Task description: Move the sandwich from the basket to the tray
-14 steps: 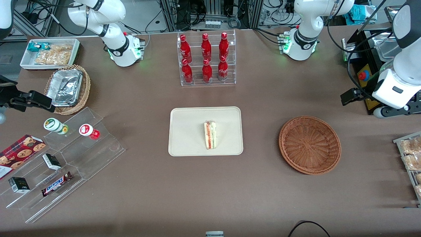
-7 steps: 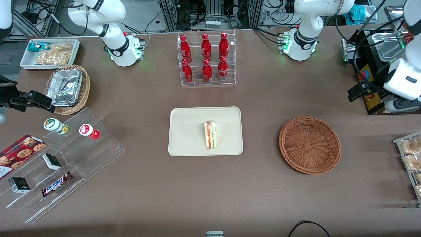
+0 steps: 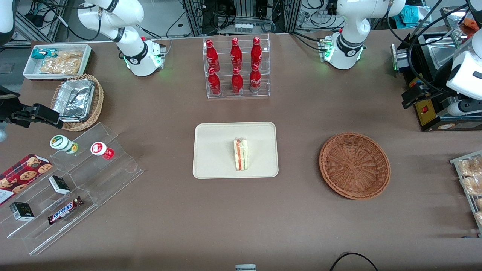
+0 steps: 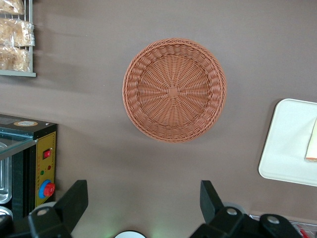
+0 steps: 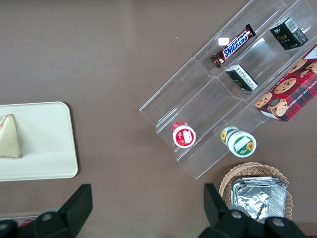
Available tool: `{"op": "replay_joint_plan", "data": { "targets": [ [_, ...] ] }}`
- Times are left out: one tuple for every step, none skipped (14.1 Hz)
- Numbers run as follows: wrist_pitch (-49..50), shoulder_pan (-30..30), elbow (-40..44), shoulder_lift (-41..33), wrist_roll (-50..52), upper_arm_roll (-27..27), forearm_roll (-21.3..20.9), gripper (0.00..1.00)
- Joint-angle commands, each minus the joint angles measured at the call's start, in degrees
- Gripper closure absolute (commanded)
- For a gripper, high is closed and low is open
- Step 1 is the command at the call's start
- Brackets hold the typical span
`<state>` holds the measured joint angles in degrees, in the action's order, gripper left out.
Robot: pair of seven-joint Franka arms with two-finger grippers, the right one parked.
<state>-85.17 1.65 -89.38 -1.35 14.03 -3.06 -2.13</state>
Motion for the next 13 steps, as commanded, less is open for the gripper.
{"op": "replay_joint_plan", "data": {
  "targets": [
    [0.7,-0.86,0.08,-0.59,-1.97,-0.63,0.64,0.0],
    [0.88,-0.86,0.08,-0.67,-4.42,-0.63,0.99,0.0],
    [1.23,-0.86,-0.01,-0.85,-5.75,-0.63,1.95,0.0],
    [2.01,-0.95,-0.01,-1.28,-6.03,-0.63,2.22,0.0],
    [2.28,-0.86,-0.01,-1.38,-6.2,-0.63,2.22,0.0],
    [2.46,-0.86,0.08,-1.38,-6.47,-0.63,2.22,0.0],
    [2.72,-0.95,0.08,-1.38,-7.77,-0.63,2.22,0.0],
    [2.81,-0.95,0.08,-1.38,-9.18,-0.55,2.22,0.0],
    [2.81,-0.95,0.08,-1.38,-10.32,-0.55,2.13,0.0],
    [2.81,-0.95,0.17,-1.29,-10.51,-0.55,2.13,0.0],
    [2.81,-0.95,0.17,-1.29,-10.51,-0.55,2.13,0.0],
    [2.81,-0.95,0.17,-1.29,-10.51,-0.55,2.13,0.0],
    [2.81,-0.95,0.17,-1.2,-10.51,-0.55,2.13,0.0]
  ]
}}
